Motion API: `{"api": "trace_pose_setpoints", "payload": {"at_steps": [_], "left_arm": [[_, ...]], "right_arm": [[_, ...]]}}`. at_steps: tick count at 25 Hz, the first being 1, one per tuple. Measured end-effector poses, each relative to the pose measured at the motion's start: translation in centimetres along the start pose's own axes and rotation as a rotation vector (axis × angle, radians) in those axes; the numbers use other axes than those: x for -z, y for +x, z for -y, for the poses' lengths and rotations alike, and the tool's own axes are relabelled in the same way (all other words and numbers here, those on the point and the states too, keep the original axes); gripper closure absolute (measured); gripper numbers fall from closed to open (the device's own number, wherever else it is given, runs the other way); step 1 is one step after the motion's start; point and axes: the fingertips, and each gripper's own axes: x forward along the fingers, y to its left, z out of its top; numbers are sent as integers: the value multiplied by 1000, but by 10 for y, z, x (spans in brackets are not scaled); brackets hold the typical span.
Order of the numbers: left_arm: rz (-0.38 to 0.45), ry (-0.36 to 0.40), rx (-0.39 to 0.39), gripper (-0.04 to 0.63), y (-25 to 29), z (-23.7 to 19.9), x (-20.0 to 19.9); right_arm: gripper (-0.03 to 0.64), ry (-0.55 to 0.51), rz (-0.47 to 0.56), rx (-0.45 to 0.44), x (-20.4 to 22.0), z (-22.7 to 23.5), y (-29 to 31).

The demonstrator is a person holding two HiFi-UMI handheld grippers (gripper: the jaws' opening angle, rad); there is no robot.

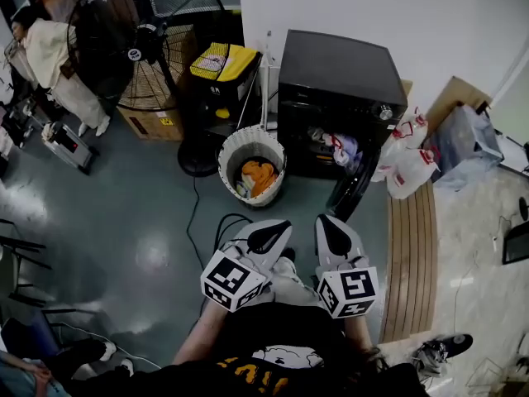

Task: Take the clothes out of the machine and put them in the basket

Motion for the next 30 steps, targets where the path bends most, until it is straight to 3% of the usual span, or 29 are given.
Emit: {"api": "trace_pose_setpoints", "payload": {"at_steps": [5,19,30], "left_arm": [[-8,6,-10,595,34,-38,-10],[-87,29,64,595,124,-98,-29],[-148,27,88,595,157,-124,-23]], "right_arm": [[595,23,1,3,-9,26,43],[594,92,-17,76,-20,113,129],[594,140,-66,104,-4,140,165]]}}
